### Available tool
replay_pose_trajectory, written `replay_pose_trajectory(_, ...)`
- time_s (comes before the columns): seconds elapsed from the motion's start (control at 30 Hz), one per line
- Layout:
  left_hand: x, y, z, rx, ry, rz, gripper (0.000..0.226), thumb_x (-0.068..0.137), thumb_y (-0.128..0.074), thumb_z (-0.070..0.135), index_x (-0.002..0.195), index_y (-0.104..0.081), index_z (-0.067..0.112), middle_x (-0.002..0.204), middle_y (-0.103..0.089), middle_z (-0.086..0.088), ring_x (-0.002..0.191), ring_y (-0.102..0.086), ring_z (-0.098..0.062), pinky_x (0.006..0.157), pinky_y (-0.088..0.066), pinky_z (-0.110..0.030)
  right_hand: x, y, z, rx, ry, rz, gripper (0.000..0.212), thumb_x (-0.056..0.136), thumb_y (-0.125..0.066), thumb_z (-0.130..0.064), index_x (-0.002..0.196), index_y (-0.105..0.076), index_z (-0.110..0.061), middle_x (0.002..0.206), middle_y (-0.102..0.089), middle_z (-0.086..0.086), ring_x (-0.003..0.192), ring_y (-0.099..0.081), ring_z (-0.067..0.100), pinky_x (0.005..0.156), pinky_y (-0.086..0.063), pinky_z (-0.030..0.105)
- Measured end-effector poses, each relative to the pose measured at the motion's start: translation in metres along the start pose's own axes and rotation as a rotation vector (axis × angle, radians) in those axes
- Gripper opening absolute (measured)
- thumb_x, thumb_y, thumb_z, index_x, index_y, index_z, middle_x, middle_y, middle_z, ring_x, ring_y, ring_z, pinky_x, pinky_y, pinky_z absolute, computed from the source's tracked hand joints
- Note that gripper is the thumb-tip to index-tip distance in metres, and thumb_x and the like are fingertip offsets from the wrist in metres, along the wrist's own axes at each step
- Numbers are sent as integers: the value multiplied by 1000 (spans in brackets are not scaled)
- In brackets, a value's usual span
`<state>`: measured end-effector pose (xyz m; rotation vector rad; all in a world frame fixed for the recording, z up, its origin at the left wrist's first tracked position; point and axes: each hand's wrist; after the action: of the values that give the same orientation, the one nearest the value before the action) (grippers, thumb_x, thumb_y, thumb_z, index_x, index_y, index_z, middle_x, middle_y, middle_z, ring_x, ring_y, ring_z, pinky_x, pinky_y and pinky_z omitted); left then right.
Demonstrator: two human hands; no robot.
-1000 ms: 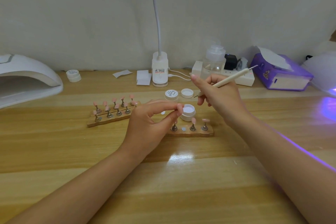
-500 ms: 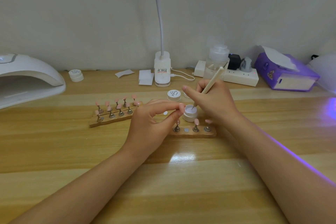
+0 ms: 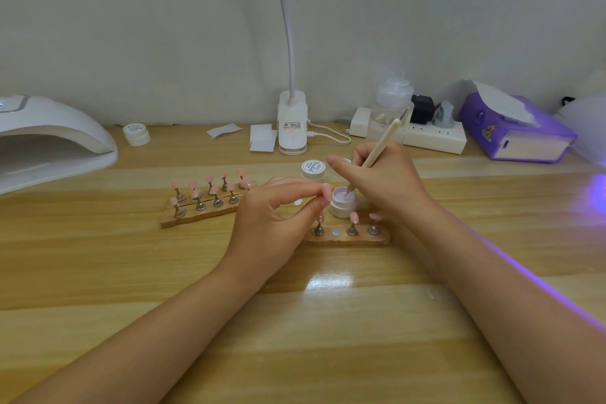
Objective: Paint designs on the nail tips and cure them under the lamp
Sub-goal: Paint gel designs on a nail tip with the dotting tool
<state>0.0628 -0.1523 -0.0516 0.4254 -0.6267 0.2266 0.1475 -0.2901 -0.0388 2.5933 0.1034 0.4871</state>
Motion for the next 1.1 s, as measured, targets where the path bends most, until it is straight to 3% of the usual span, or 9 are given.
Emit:
replay_pose_trajectory(0.07, 0, 0, 1, -3, -1, 1, 16, 75, -64, 22, 90, -69, 22, 77, -70, 6, 85, -64, -1, 82, -48, -22, 2, 2, -1, 5, 15, 30, 47, 78, -66, -43, 47, -40, -19, 35, -46, -10, 41, -50, 5, 35, -40, 23)
replay_pose_trajectory(0.13, 0, 0, 1, -5, 8, 2, 16, 75, -65, 21, 90, -69, 22, 78, -70, 7, 86, -64, 0, 83, -49, -23, 5, 5, -4, 10, 44, 55, 46, 78, -67, -39, 46, -42, -19, 38, -51, -9, 49, -54, 7, 51, -47, 31)
replay_pose_trajectory(0.2, 0, 0, 1, -3, 17, 4, 15, 75, -67, 18, 90, -69, 21, 78, -70, 6, 86, -64, -1, 84, -49, -26, 6, 7, -5, 44, 52, 73, 46, 80, -67, -35, 45, -42, -18, 37, -52, -11, 45, -52, 1, 59, -47, 29)
replay_pose_trajectory(0.43, -1, 0, 1, -8, 33, -1, 17, 76, -69, 8, 86, -70, 21, 75, -72, -1, 83, -64, -2, 85, -48, -27, 11, 11, -9, 203, 31, 111, 47, 82, -68, -29, 47, -40, -15, 31, -46, -10, 36, -47, -2, 43, -35, 9)
replay_pose_trajectory(0.57, -1, 0, 3, -18, 43, -2, 15, 77, -69, 6, 84, -71, 20, 75, -72, -3, 82, -63, -2, 83, -47, -22, 6, 12, -16, 277, 70, 183, 48, 84, -66, -28, 49, -41, -7, 37, -46, -3, 38, -46, 1, 46, -36, 12)
replay_pose_trajectory(0.63, 0, 0, 2, -20, 51, -6, 16, 77, -69, 6, 85, -70, 20, 76, -71, 1, 83, -63, -2, 83, -47, -19, 3, 13, -20, 321, 130, 275, 49, 86, -63, -27, 55, -45, 5, 50, -47, 17, 45, -49, 9, 52, -40, 19)
replay_pose_trajectory(0.73, -1, 1, 2, -30, 66, -20, 15, 77, -69, 7, 87, -71, 19, 83, -70, 7, 86, -64, -2, 83, -46, -16, -1, 16, -26, 404, 143, 308, 50, 88, -60, -29, 62, -48, 13, 50, -44, 15, 41, -47, 4, 49, -41, 18)
replay_pose_trajectory(0.9, 0, 1, 3, -40, 80, -23, 12, 78, -69, 11, 85, -71, 20, 82, -70, 8, 85, -64, -1, 82, -47, -18, -8, 19, -33, 593, 43, 256, 39, 88, -57, -36, 56, -56, -13, 40, -51, -5, 38, -47, 4, 42, -37, 13)
replay_pose_trajectory(1.1, -1, 1, 4, -19, 59, -30, 12, 78, -69, 13, 87, -72, 21, 80, -71, 9, 85, -64, -5, 81, -46, -17, -33, 4, -34, 674, -17, 106, 36, 62, -68, -47, 50, -48, -20, 42, -45, -9, 41, -49, 1, 62, -55, 29)
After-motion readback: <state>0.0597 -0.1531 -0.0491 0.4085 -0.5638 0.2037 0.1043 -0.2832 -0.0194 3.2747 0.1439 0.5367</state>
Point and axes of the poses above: each hand's wrist, its own x-axis towards the middle knuckle, its own y-axis out of the back of the hand, z = x × y
